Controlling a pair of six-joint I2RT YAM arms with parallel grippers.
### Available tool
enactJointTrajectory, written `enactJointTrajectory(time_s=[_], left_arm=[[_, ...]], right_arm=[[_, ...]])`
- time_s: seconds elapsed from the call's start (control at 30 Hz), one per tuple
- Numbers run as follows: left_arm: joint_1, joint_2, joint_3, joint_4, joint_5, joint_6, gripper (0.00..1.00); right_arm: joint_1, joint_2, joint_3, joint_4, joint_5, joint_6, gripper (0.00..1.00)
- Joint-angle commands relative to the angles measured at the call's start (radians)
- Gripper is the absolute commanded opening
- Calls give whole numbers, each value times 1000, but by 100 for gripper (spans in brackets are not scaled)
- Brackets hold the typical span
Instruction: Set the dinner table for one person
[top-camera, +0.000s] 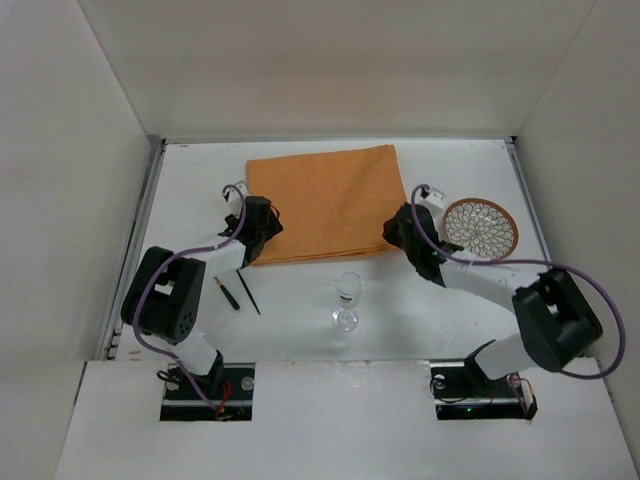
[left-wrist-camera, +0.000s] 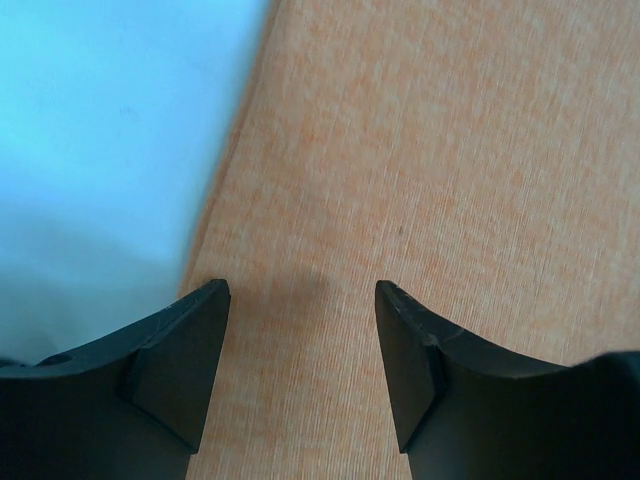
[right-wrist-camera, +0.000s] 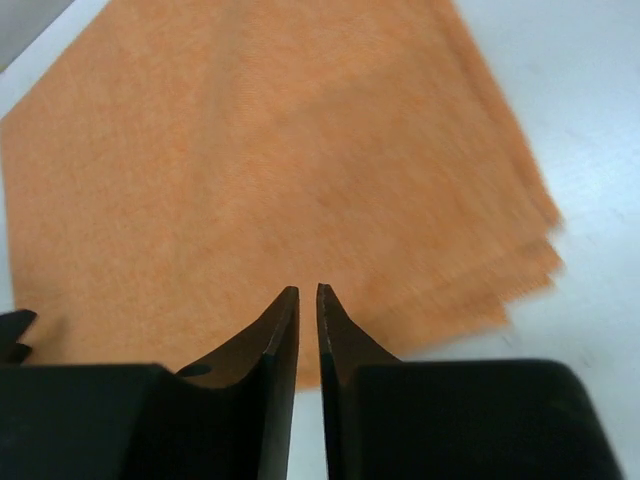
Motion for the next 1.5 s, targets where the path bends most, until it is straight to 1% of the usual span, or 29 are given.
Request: enactJointTrajectory(time_s=[0.0,0.07,0.13,0.23,0.37,0.43,0.5,0.63,0.77,0.9,1.0,1.1,1.27,1.33,1.47], left_arm=[[-50,-77,-42,-40,-49,19,58],[-66,-98,-61,-40,-38,4,58],[-81,-120,-85,-40,-5,-30,58],[-102,-150,-121,-38,57,-68,54],[-147,-216,-171,-61,74,-80,36],[-167,-259,-194,-96,75,-80,31],[-171,-303,-222,-130,71,-83,31],[-201,-340,-251,-201,87,-102,33],[-230,-351,-271,-207,98,-114,33],[-270,-286,-262,-192,94,-108,33],[-282,-229,-257,-164,90,-109,33],[-280,-177,-248,-132,80,-113,33],[-260,-81,-191,-90,46,-106,33],[-254,-45,-155,-84,35,-99,33],[-254,18,-95,-80,31,-82,33]], right_arm=[[-80,129,229,-19,-241,-213,20],[-128,261,395,-77,-358,-260,21],[-171,407,576,-181,-433,-292,20],[-197,593,815,-317,-476,-290,18],[-206,734,980,-447,-481,-264,18],[-223,756,979,-464,-467,-231,17],[-249,766,966,-469,-479,-198,17],[-300,785,982,-498,-476,-191,19],[-330,794,983,-501,-514,-191,20],[-338,776,985,-507,-487,-187,20],[-343,777,977,-516,-476,-199,20],[-341,756,946,-507,-473,-205,22],[-350,690,847,-448,-427,-193,22],[-360,645,790,-388,-429,-181,21],[-378,576,732,-345,-430,-176,22]])
